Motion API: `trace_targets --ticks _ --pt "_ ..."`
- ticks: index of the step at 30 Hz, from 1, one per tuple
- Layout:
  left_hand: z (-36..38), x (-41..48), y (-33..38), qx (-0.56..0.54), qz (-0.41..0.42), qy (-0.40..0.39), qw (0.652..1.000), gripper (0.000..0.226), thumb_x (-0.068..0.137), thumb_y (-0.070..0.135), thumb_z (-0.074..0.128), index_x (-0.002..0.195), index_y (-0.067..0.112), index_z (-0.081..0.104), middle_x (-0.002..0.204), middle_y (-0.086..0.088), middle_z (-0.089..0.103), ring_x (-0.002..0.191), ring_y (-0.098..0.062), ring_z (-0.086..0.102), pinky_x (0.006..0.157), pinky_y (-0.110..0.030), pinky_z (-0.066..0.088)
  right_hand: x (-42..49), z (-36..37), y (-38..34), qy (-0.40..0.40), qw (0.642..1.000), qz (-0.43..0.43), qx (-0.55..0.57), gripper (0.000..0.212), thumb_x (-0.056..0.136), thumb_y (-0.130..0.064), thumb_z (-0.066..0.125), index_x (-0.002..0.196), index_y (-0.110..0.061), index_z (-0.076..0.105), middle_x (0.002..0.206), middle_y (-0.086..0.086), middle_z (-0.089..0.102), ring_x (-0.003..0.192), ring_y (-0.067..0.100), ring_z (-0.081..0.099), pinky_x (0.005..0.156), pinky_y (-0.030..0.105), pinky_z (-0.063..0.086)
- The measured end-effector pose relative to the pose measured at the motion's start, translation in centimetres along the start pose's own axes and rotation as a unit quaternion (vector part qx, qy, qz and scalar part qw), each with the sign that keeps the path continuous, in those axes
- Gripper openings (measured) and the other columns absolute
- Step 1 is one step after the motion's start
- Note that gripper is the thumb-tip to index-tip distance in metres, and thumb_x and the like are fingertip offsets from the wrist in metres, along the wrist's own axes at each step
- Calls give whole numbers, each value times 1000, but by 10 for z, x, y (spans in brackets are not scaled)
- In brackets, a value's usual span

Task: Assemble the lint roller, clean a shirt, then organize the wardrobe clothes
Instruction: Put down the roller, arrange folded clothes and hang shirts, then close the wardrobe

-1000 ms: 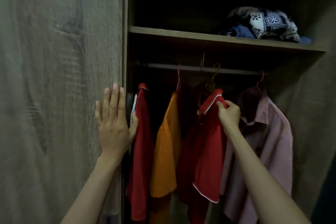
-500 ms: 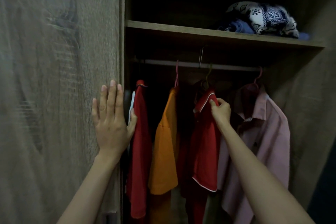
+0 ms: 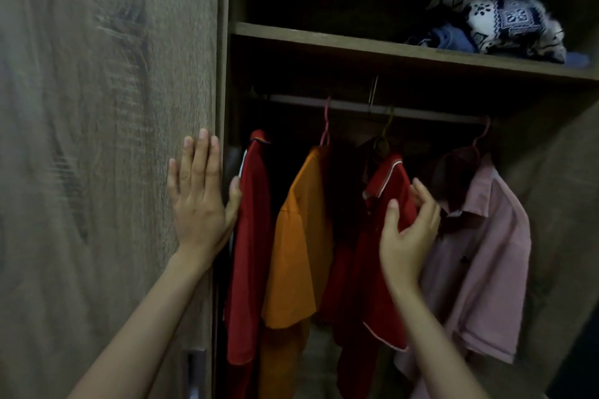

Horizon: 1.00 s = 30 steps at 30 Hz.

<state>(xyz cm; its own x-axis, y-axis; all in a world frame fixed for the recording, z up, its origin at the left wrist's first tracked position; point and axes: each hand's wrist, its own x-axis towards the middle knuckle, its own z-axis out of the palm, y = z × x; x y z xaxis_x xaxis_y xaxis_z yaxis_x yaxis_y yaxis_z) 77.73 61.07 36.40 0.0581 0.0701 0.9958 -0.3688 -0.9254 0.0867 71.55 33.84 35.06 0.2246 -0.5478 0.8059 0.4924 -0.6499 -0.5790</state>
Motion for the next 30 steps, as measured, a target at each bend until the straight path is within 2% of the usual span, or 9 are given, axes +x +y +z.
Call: trace_targets --ticks 3,6,10,12,15,20,24,27,30 --pt "-4 -1 -1 -11 1 -12 1000 59 101 28 43 151 2 24 157 -18 27 150 -16 4 121 -43 7 -65 -14 -26 -34 998 -20 58 36 90 -20 50 126 -17 49 125 4 55 116 24 53 99 41 41" --pt "-8 -5 -3 -20 3 -36 999 59 101 27 43 150 1 24 157 -20 26 149 -14 0 121 -42 5 -131 -18 -30 -99 993 22 67 34 91 -25 47 125 -25 47 123 0 55 113 21 54 94 48 44" --pt "-19 -23 -14 -25 14 -71 997 59 101 28 43 150 0 24 157 -21 26 149 -14 0 121 -45 9 -204 -17 -25 -191 975 104 47 34 92 -33 44 125 -40 44 125 -23 48 117 5 49 97 44 45" --pt "-24 -34 -25 -27 19 -83 996 59 102 29 44 150 1 25 157 -21 26 149 -13 0 121 -47 11 -235 -13 -20 -229 966 117 23 34 93 -33 44 126 -40 45 124 -26 48 118 -4 45 100 38 43" --pt "-30 -54 -43 -32 30 -106 993 61 101 33 45 150 1 26 156 -22 27 148 -17 4 121 -46 10 -279 -2 -14 -280 950 138 -17 34 93 -35 44 127 -38 44 123 -20 51 117 -8 43 100 35 42" --pt "-36 -87 -70 -40 43 -132 989 64 100 36 49 150 4 27 154 -23 30 149 -14 -2 120 -46 7 -347 22 -15 -351 921 155 -69 42 92 -43 46 131 -28 45 127 -8 55 117 12 52 97 45 44" --pt "-37 -118 -87 -38 58 -152 986 68 97 40 55 149 7 27 152 -23 34 149 -14 -7 120 -44 3 -376 47 -18 -351 911 166 -137 58 90 -53 45 133 -14 49 129 2 57 119 20 53 97 36 41" --pt "-36 -137 -97 -41 74 -163 983 71 96 43 55 151 8 25 151 -21 31 149 -15 -11 120 -41 -3 -388 66 -18 -345 901 168 -205 62 92 -54 42 133 -9 49 129 10 57 121 26 52 100 40 40" --pt "-33 -147 -104 -47 98 -161 981 77 96 45 55 154 14 15 150 -20 32 149 -16 -11 120 -40 -6 -392 81 -19 -326 897 152 -257 57 94 -50 39 132 -10 52 124 10 61 116 26 55 97 41 42"
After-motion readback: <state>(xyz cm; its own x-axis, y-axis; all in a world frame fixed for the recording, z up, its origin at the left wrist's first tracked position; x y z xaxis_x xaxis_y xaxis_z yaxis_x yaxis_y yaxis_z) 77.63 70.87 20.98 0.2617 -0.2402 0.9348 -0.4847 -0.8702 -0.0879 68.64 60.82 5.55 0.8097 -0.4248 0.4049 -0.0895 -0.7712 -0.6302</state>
